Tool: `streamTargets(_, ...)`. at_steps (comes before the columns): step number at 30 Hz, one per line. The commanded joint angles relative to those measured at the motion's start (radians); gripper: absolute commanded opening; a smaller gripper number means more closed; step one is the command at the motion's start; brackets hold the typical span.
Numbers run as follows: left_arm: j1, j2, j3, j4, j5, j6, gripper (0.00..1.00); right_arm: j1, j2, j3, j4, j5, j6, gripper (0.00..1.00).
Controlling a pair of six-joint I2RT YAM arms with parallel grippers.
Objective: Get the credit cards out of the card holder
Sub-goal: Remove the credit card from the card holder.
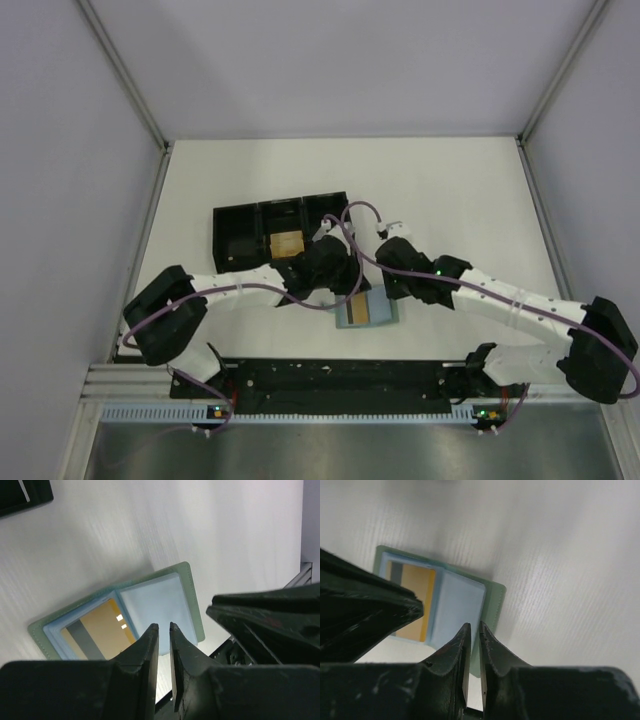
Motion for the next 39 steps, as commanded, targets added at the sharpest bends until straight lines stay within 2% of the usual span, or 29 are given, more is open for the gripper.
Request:
streamTargets(1,0.004,0.042,0.057,0.005,-0.030,0.011,0.19,0.001,-0.076,-0.001,0.141,-0.148,-0.016,0.11)
streamTargets(11,0.021,-0.038,-0.022,-0.058,-0.139,0.005,0.19,-0.100,-0.025,-0.171,0.452,-0.448,0.073,0.12)
streamTargets(16,0.021,-0.073,-0.096,-0.049,-0.127,-0.011,0.19,-0.174,-0.008,-0.271,0.595,-0.583,0.128,0.24)
streamTargets(19,0.021,-0.073,-0.120,-0.044,-0.121,-0.017,0.18,-0.203,0.022,-0.309,0.687,-0.641,0.154,0.28)
streamTargets(30,0.021,-0.056,-0.166,-0.032,-0.110,-0.034,0.17,-0.272,0.114,-0.377,0.787,-0.689,0.214,0.28)
streamTargets(39,0.021,-0.035,-0.170,-0.031,-0.103,-0.037,0.16,-0.286,0.216,-0.410,0.939,-0.787,0.254,0.27)
